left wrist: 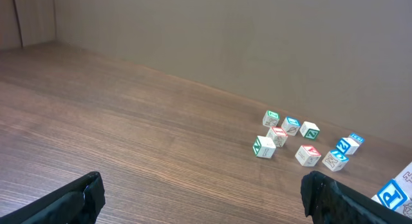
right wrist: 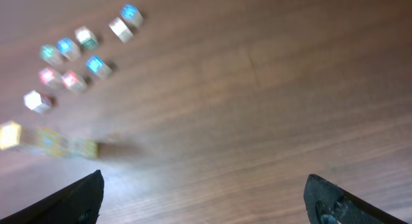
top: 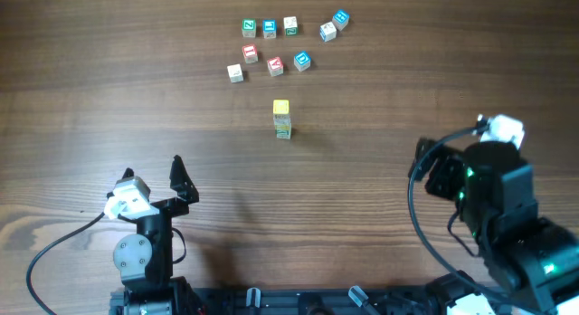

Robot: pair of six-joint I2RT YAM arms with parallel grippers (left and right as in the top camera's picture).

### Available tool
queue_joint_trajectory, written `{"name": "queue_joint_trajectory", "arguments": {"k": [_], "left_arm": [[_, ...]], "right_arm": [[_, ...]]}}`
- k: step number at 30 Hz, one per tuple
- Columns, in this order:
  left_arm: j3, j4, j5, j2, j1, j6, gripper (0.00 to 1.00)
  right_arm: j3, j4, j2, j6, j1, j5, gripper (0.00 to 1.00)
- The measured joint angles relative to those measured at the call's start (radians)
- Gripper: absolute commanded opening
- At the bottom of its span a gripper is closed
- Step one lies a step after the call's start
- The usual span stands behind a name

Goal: Form a tower

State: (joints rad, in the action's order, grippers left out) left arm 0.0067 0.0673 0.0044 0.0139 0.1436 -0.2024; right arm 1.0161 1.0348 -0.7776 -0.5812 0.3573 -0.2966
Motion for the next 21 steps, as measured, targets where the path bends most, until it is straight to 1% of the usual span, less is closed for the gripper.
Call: {"name": "queue_joint_trajectory", "arguments": {"k": [3,6,9,13,16,19,21], "left_arm": [[0.000,0.000,0.000,0.000,0.000,0.000,1.00],[0.000,0.000,0.000,0.000,0.000,0.000,1.00],[0.000,0.000,0.000,0.000,0.000,0.000,1.00],[0.000,0.000,0.000,0.000,0.000,0.000,1.00],[0.000,0.000,0.000,0.000,0.000,0.000,1.00],[0.000,0.000,0.000,0.000,0.000,0.000,1.00],[0.000,0.000,0.000,0.000,0.000,0.000,1.00]], "right_arm": [[-0.103,0.000,0.014,0.000,0.000,0.000,1.00],[-0.169,0.001,-0.027,0.000,0.000,0.000,1.00],[-0.183,0.000,-0.095,0.000,0.000,0.000,1.00],[-0.183,-0.018,-0.246,0.000,0.000,0.000,1.00],[-0.199,-0.100,-0.336,0.000,0.000,0.000,1.00],[-0.239,-0.174,-0.333,0.000,0.000,0.000,1.00],[-0.272,-0.219,-0.280,0.000,0.000,0.000,1.00]]}}
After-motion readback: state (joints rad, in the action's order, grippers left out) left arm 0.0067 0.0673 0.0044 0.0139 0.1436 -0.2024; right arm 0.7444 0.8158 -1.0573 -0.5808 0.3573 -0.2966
